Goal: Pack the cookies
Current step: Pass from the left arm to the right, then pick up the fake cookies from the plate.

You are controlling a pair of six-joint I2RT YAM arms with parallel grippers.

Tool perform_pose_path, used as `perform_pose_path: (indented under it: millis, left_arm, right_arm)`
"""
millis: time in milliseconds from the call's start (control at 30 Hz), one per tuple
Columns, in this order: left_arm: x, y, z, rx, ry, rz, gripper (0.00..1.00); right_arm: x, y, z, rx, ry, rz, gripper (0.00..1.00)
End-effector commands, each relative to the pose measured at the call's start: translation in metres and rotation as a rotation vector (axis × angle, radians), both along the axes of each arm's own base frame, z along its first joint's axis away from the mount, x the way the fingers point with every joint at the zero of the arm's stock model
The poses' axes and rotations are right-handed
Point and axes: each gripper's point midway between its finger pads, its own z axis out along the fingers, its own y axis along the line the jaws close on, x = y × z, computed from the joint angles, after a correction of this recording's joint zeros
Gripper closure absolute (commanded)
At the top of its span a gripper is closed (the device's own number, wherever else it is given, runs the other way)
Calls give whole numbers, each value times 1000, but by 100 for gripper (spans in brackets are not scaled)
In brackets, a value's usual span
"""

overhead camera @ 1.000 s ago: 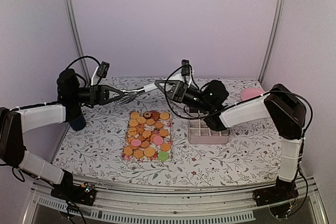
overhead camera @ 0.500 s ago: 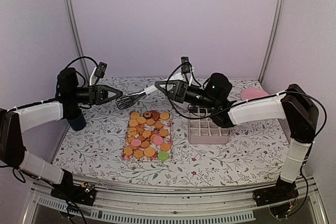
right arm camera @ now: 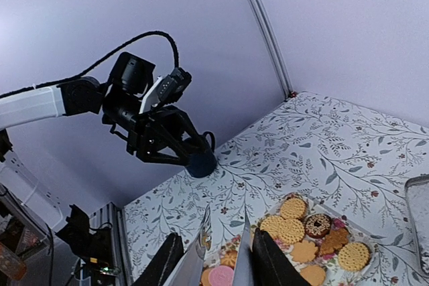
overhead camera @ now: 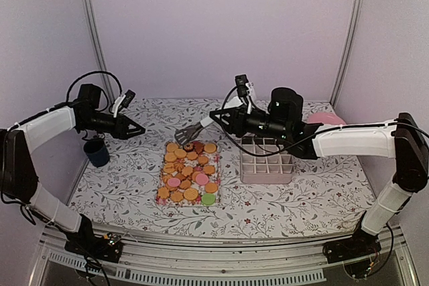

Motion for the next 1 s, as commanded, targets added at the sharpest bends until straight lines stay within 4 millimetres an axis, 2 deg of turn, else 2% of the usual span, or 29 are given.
perform_pose_path:
  millis: [0,267,333,367,500,800,967]
  left_arm:
    - [-14,20,-37,174,54,-1,51]
    - [-23,27,-59,242,72,-15,50]
    - [-23,29,-61,247,75,-13,50]
    - [-23,29,-61,247,75,-12,50]
    - [-23,30,-59,251,64,-11,50]
    - [-24,28,-47,243,28,-21,50]
    - [-21,29,-45,244,24,-11,50]
  right_arm:
    - [-3,1,-15,-152,-87,-60,64]
    - [-6,32,-35,-250,-134,-43,61]
    - [-6,38,-48,-273,-126,-32,60]
    - [-4,42,-39,-259,-140,-32,59]
    - [-3,54,-48,-292,-156,-25,57]
    - [2,60,-66,-346,-175,-29,56]
    - [-3,73,-76,-348,-163,13,56]
